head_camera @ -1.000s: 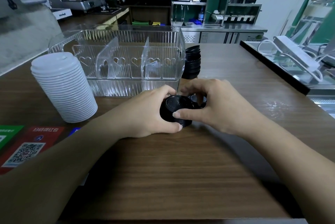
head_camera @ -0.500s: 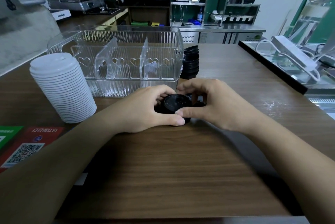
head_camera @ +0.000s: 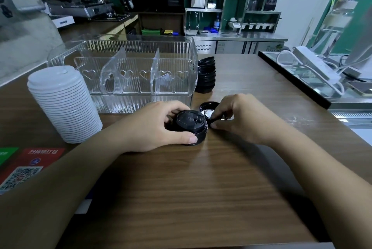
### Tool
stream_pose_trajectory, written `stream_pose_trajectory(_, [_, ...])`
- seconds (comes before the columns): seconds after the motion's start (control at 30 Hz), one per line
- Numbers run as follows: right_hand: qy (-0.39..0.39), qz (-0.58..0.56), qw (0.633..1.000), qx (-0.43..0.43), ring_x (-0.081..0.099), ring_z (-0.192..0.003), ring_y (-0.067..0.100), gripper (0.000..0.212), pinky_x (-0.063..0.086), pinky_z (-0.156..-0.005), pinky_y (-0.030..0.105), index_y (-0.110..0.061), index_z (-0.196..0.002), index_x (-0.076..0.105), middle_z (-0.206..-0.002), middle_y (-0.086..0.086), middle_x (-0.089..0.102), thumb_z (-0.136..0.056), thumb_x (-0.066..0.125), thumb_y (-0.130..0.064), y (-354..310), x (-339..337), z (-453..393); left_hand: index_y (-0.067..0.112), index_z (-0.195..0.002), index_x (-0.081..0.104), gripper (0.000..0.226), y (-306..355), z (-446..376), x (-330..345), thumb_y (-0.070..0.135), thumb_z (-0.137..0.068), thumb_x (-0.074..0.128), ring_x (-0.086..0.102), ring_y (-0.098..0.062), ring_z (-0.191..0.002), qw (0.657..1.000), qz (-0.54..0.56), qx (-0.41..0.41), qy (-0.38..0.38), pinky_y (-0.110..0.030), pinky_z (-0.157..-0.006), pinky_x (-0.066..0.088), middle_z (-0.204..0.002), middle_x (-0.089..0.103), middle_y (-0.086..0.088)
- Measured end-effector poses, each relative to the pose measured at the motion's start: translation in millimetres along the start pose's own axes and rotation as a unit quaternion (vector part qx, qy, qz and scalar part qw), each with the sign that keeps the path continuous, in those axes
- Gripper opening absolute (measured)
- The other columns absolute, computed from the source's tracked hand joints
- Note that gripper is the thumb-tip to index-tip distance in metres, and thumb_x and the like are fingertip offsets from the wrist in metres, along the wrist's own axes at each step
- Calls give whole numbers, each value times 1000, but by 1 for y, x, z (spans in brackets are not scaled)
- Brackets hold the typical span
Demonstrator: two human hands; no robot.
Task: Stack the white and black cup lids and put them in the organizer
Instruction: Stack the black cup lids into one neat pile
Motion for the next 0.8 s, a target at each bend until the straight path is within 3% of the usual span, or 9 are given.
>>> stream_pose_trajectory(0.13, [7, 22, 1000, 2, 64, -75, -2, 5, 45, -70, 10, -29, -95, 87, -96, -12, 77, -92, 89, -26, -3, -1, 0, 49, -139, 69, 61, -1, 0, -1, 67, -86, 93, 70, 11, -120, 1000, 1, -1, -3, -29, -112, 56, -129, 75, 30])
stream_pose_trajectory(0.3, [15, 41, 999, 3, 66, -84, 12, 3, 53, -78, 29, -27, -92, 85, -95, -10, 75, -93, 87, -28, -5, 1, -1, 49, -138, 69, 60, 0, 0, -1, 67, -86, 92, 69, 10, -121, 1000, -1, 0, -3, -30, -113, 56, -130, 75, 31])
stream_pose_trajectory(0.43, [39, 30, 999, -3, 62, -74, 6, 6, 40, -69, 7, -23, -92, 82, -88, -12, 72, -95, 86, -26, -7, -5, 0, 50, -139, 69, 62, 0, 1, -1, 68, -85, 92, 69, 10, -122, 1000, 1, 2, -4, -33, -115, 57, -130, 75, 32])
stream_pose_trajectory(0.53, [90, -18, 996, 10, 64, -74, 0, 8, 42, -68, 8, -22, -90, 83, -84, -17, 73, -96, 86, -26, -4, -24, 2, 51, -145, 66, 71, -1, 1, -2, 73, -82, 93, 66, 12, -127, 1000, -7, 5, -7, -32, -117, 55, -135, 73, 33])
stream_pose_trajectory(0.67, [141, -195, 967, 79, 60, -68, 13, 22, 46, -67, 29, -15, -88, 80, -78, 7, 76, -103, 78, -32, 13, -47, 5, 47, -156, 62, 89, 2, 3, -8, 81, -78, 87, 62, 14, -132, 1000, -4, 7, 23, -26, -118, 53, -142, 70, 31])
stream_pose_trajectory(0.8, [133, -283, 946, 89, 53, -67, 8, 30, 42, -66, 22, -10, -86, 77, -70, -3, 64, -109, 69, -28, 7, -46, 7, 42, -152, 68, 83, 11, 6, -18, 86, -82, 78, 67, 12, -127, 996, 7, 27, 79, -30, -117, 53, -133, 75, 30])
Point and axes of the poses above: each hand's wrist, its own z-axis away from the middle knuckle, its own x-axis out of the palm, y = z × x, the point moved 8 cm from there along -z, towards the middle knuckle
